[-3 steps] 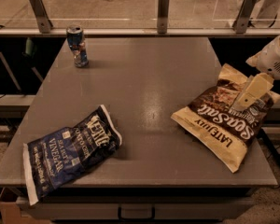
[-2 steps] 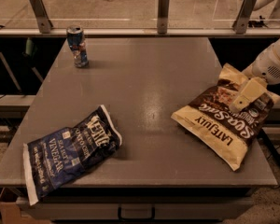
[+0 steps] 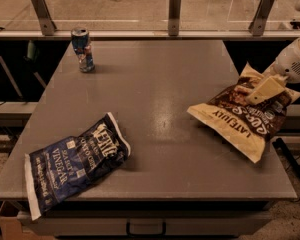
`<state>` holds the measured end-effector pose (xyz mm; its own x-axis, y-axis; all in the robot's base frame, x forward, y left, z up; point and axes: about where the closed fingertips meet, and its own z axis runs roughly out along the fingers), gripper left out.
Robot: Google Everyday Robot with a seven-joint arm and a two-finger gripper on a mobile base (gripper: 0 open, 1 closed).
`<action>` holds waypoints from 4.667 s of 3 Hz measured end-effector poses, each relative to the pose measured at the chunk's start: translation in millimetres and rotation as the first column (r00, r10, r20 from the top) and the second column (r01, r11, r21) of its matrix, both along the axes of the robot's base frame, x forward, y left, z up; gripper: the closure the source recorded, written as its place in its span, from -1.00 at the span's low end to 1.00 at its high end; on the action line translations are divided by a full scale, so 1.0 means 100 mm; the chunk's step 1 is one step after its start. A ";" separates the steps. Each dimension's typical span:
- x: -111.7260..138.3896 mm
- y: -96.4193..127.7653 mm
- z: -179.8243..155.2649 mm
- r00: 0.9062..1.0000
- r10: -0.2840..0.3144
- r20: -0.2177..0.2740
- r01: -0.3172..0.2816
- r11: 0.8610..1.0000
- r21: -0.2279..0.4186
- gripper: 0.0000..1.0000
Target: Move brown chip bag near blue chip bag
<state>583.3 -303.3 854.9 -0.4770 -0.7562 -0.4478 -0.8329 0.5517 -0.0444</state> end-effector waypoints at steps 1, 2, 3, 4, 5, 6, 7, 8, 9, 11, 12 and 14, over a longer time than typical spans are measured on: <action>0.03 0.09 0.28 0.999 0.008 0.042 -0.009 1.000 0.019 0.76; 0.07 0.17 0.66 0.993 0.023 0.113 -0.027 0.999 0.035 1.00; 0.09 0.17 0.71 0.992 0.023 0.124 -0.027 0.999 0.037 1.00; 0.10 0.27 0.70 0.991 0.042 0.125 -0.048 0.998 0.048 1.00; 0.13 0.69 0.82 0.987 0.041 0.155 -0.057 0.993 0.100 1.00; 0.22 1.18 0.94 0.985 -0.004 0.174 -0.026 0.985 0.170 1.00; 0.28 1.67 0.96 0.986 -0.046 0.161 0.007 0.973 0.232 1.00; 0.32 2.05 0.86 0.987 -0.084 0.138 0.048 0.968 0.246 1.00; 0.35 2.29 0.70 0.985 -0.142 0.100 0.113 0.962 0.249 0.65; 0.22 2.35 0.46 0.971 -0.233 0.045 0.217 0.948 0.233 -0.28; 0.10 2.28 0.36 0.965 -0.263 0.020 0.252 0.942 0.223 -0.74; -0.02 2.09 0.30 0.950 -0.312 0.009 0.302 0.928 0.216 -1.00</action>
Offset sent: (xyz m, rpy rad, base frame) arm 0.0108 0.0216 0.1275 0.0583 -0.2186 0.0412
